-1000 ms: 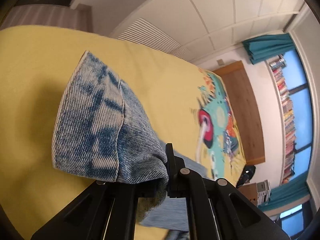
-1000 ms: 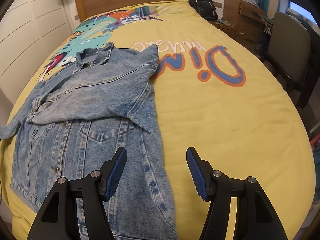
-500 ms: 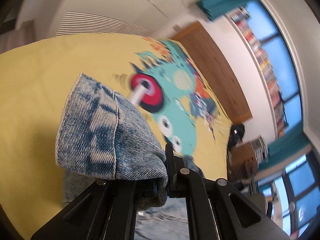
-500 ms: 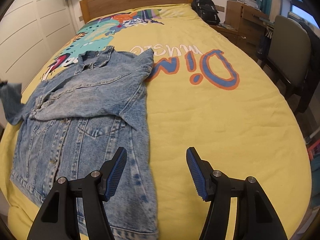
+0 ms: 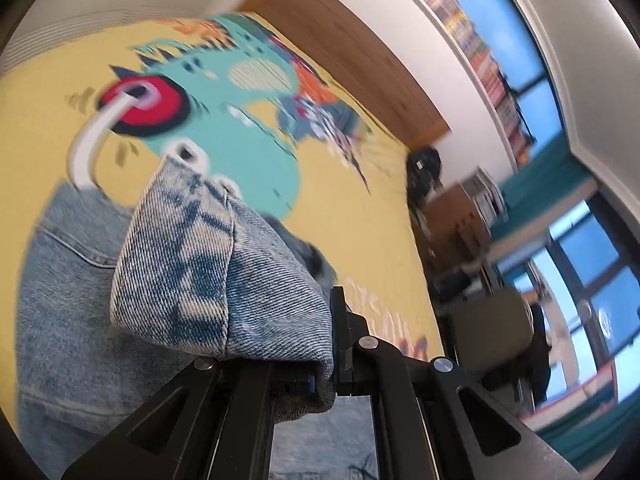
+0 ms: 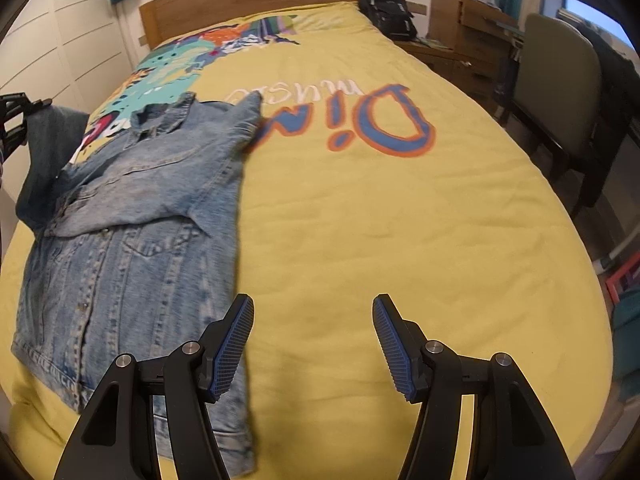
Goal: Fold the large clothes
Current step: 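Carry the held sleeve across the jacket body toward the collar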
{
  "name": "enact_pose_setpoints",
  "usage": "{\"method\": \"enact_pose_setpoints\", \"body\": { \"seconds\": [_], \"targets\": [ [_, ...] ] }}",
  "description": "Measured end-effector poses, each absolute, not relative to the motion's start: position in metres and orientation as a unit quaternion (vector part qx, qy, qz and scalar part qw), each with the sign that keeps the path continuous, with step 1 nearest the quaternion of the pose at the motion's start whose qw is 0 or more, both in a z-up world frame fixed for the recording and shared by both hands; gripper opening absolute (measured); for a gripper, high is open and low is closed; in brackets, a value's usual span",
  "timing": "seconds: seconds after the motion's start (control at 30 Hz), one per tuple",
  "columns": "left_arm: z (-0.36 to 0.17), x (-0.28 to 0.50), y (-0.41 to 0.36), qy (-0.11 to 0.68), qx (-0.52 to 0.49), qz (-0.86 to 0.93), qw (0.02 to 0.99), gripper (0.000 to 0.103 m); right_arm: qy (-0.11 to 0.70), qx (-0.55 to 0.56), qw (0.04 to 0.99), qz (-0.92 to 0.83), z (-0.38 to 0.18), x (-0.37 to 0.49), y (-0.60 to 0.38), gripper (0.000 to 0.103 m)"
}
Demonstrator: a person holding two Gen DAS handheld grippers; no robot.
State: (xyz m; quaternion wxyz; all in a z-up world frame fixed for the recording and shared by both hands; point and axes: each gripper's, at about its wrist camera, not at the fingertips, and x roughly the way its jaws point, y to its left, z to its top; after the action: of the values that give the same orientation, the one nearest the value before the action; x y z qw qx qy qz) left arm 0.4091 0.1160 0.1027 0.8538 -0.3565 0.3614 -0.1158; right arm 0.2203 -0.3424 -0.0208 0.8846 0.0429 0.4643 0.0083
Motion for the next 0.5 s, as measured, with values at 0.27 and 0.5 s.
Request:
{"method": "enact_pose_setpoints", "body": {
  "seconds": [0.27,0.5],
  "targets": [
    [0.040,0.388,0.053,0.426,-0.309,-0.166,0.834,0.003,0.475,0.046,0.879,0.007,-0.033,0.219,-0.345,0.064],
    [-0.010,0.363,0.026,0.469,-0.265,-0.192,0.820,0.003,0.483,0.043,0.875,0.009,-0.042,0.225,-0.339,0.064]
  ]
}}
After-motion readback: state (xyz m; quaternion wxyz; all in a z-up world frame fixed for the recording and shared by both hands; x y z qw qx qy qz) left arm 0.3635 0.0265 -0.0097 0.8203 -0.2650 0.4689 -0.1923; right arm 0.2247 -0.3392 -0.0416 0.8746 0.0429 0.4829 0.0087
